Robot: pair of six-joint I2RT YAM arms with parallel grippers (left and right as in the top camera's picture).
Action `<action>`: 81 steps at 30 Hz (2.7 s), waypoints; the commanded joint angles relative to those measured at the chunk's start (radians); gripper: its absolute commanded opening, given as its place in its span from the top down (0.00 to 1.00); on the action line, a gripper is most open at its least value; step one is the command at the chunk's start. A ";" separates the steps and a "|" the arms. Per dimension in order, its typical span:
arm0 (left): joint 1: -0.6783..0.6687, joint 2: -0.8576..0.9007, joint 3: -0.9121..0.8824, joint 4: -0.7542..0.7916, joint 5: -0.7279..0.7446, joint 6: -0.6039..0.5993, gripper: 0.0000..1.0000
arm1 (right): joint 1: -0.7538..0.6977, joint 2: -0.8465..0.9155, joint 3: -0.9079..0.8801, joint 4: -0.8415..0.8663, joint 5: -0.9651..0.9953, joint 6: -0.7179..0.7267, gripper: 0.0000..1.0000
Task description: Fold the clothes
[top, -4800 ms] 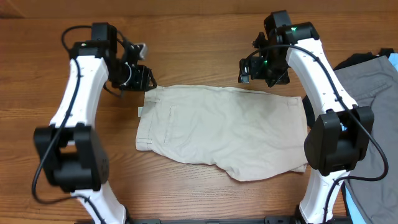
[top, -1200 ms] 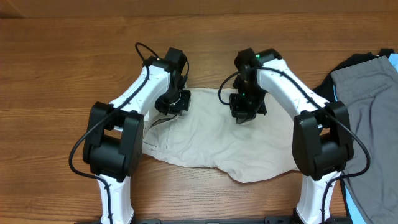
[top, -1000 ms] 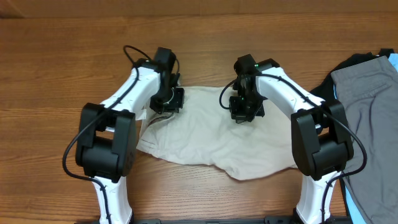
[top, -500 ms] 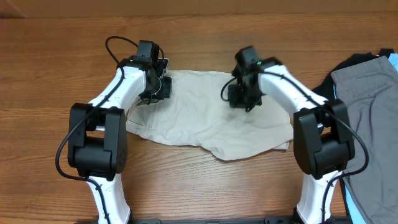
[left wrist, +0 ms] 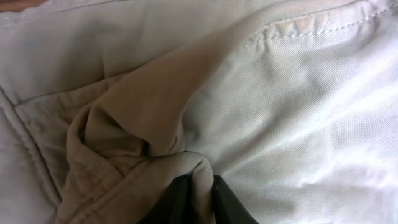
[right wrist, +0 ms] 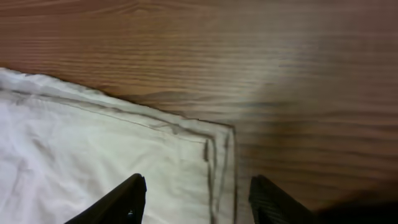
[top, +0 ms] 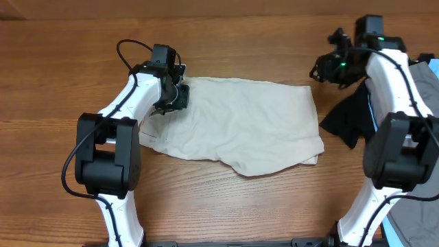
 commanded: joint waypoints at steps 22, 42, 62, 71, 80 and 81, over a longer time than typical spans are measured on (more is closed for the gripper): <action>0.034 0.090 -0.032 -0.012 -0.153 0.018 0.74 | 0.003 0.010 -0.166 0.214 -0.242 -0.336 0.32; 0.034 0.090 -0.032 -0.019 -0.153 0.018 0.69 | 0.033 0.124 -0.182 0.298 -0.245 -0.335 0.31; 0.034 0.090 -0.032 -0.026 -0.153 0.018 0.68 | 0.036 0.128 -0.165 0.213 -0.341 -0.332 0.41; 0.034 0.090 -0.032 -0.026 -0.153 0.018 0.67 | 0.039 0.128 -0.168 0.201 -0.185 -0.332 0.47; 0.034 0.087 -0.026 -0.037 -0.153 0.018 0.86 | 0.039 0.127 -0.155 0.223 -0.279 -0.331 0.96; 0.034 0.087 -0.017 -0.048 -0.154 0.018 0.88 | 0.039 0.126 -0.152 0.220 -0.279 -0.331 0.96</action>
